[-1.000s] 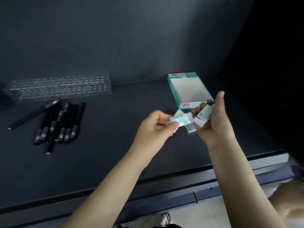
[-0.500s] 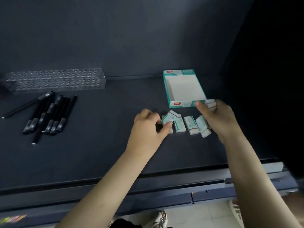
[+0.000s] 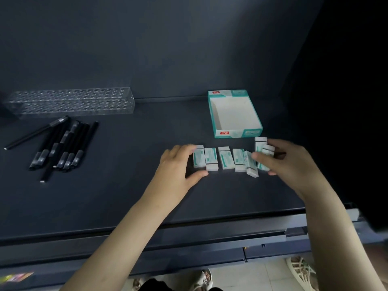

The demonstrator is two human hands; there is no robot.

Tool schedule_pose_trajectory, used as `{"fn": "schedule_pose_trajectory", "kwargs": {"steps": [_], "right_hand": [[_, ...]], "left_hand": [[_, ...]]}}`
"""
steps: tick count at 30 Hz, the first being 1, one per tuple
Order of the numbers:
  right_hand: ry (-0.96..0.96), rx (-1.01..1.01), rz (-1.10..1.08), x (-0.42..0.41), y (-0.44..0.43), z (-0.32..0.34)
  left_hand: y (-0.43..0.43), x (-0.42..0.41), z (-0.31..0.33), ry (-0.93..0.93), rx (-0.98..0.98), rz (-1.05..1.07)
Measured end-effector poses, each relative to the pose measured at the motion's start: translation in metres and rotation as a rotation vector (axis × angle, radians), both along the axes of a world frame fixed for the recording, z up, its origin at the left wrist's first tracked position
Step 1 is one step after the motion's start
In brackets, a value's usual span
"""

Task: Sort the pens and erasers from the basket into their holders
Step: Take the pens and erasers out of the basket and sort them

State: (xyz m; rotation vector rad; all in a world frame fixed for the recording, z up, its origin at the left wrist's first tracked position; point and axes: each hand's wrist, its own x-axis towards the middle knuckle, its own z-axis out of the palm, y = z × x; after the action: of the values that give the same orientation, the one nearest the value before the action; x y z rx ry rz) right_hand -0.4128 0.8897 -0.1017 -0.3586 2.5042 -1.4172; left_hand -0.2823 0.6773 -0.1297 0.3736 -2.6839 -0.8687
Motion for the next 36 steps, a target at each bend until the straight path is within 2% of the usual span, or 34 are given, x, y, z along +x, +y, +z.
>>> {"fn": "schedule_pose_trajectory", "kwargs": {"steps": [7,11,15,25,30,36], "right_hand": [[0.048,0.152,0.098,-0.004,0.000,0.005],[0.240,0.285,0.115,-0.002,-0.012,0.022],[0.353,0.289,0.149,0.004,-0.045,0.041],[0.601,0.171,0.472,0.087,-0.231,0.088],[0.621,0.116,0.580,0.151,-0.333,0.093],[0.609,0.070,0.703,0.204,-0.429,0.102]], "left_hand": [[0.000,-0.019,0.002,0.003,0.005,-0.020],[-0.012,-0.021,0.008,-0.024,0.049,-0.078],[-0.049,0.000,0.026,0.002,-0.050,-0.083],[-0.215,0.119,0.102,0.136,-0.293,0.133],[-0.313,0.203,0.128,0.173,-0.402,0.246],[-0.396,0.270,0.140,0.139,-0.381,0.354]]}}
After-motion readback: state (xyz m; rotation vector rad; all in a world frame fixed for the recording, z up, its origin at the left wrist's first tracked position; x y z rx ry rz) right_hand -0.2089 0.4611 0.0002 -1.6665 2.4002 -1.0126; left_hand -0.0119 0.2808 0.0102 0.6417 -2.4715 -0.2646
